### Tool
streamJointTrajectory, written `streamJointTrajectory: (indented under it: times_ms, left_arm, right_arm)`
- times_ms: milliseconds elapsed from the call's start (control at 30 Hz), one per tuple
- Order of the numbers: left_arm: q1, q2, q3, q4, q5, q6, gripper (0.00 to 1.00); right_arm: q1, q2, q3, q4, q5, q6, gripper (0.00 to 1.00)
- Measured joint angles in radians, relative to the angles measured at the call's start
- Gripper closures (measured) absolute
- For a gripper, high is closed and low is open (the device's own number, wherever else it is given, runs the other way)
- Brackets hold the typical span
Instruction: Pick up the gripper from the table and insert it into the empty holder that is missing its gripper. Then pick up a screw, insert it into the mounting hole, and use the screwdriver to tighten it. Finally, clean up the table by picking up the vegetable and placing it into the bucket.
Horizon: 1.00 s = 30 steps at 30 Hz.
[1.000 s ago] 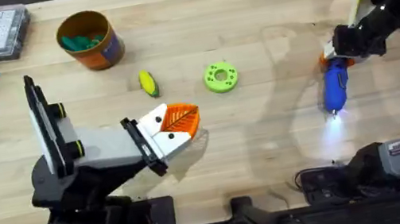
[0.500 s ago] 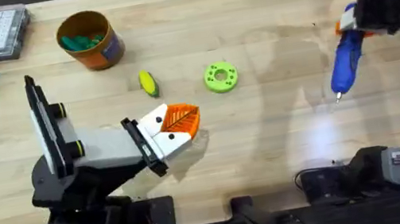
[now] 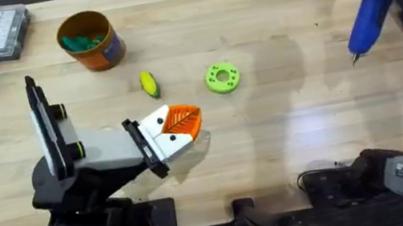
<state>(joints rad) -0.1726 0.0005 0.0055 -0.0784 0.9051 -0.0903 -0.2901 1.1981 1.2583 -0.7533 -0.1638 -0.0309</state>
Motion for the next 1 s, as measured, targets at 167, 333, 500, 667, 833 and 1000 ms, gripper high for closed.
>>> streamJointTrajectory:
  times_ms: [167,333,500,667,833,1000]
  left_arm:
    - [0.000,0.000,0.000,0.000,0.000,0.000,0.984]
    - [0.000,0.000,0.000,0.000,0.000,0.000,0.984]
    - [0.000,0.000,0.000,0.000,0.000,0.000,0.984]
    - [0.000,0.000,0.000,0.000,0.000,0.000,0.984]
    - [0.000,0.000,0.000,0.000,0.000,0.000,0.984]
    - [0.000,0.000,0.000,0.000,0.000,0.000,0.984]
  right_arm:
    - [0.000,-0.085,0.015,0.091,-0.125,-0.025,0.974]
    - [0.000,-0.148,0.016,0.192,-0.288,-0.046,0.974]
    - [0.000,-0.171,0.016,0.272,-0.464,-0.050,0.974]
    - [0.000,-0.171,0.016,0.313,-0.613,-0.049,0.974]
    - [0.000,-0.170,0.016,0.356,-0.709,-0.043,0.974]
    - [0.014,-0.171,0.017,0.431,-0.779,-0.018,0.974]
